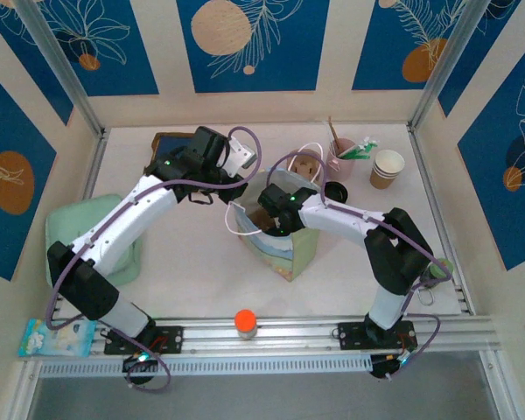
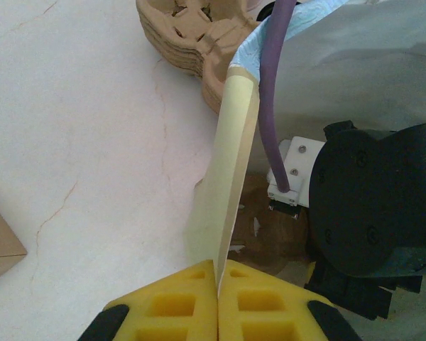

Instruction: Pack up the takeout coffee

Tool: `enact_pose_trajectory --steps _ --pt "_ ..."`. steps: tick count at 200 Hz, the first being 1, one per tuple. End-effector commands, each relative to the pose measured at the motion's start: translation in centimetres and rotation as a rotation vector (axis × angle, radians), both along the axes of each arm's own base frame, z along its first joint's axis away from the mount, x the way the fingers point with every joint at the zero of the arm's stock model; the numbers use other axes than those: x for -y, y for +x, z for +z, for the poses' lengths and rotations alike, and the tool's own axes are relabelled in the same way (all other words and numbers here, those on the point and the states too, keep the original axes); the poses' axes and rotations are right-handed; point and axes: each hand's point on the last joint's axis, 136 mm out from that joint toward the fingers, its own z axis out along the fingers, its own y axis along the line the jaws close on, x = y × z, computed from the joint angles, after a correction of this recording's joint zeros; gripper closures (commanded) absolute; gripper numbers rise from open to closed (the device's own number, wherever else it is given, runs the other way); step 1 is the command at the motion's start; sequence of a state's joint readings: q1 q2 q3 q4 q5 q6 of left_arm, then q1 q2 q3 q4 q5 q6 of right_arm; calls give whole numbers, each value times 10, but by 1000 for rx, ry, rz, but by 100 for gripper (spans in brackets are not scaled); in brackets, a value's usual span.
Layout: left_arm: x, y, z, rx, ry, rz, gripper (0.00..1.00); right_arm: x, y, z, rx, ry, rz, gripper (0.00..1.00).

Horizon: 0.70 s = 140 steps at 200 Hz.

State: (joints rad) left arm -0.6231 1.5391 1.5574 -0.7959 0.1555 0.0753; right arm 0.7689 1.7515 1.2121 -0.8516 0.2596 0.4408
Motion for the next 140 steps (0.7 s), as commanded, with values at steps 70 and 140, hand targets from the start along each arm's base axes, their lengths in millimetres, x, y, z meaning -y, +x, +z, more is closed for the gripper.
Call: enact_pose_trajectory --steps 70,140 --pt "-5 -9 9 -1 -6 8 92 -8 -23 -16 -106 14 1 1" --pt "-9 -9 17 20 -2 20 92 -32 -27 46 -81 120 22 1"
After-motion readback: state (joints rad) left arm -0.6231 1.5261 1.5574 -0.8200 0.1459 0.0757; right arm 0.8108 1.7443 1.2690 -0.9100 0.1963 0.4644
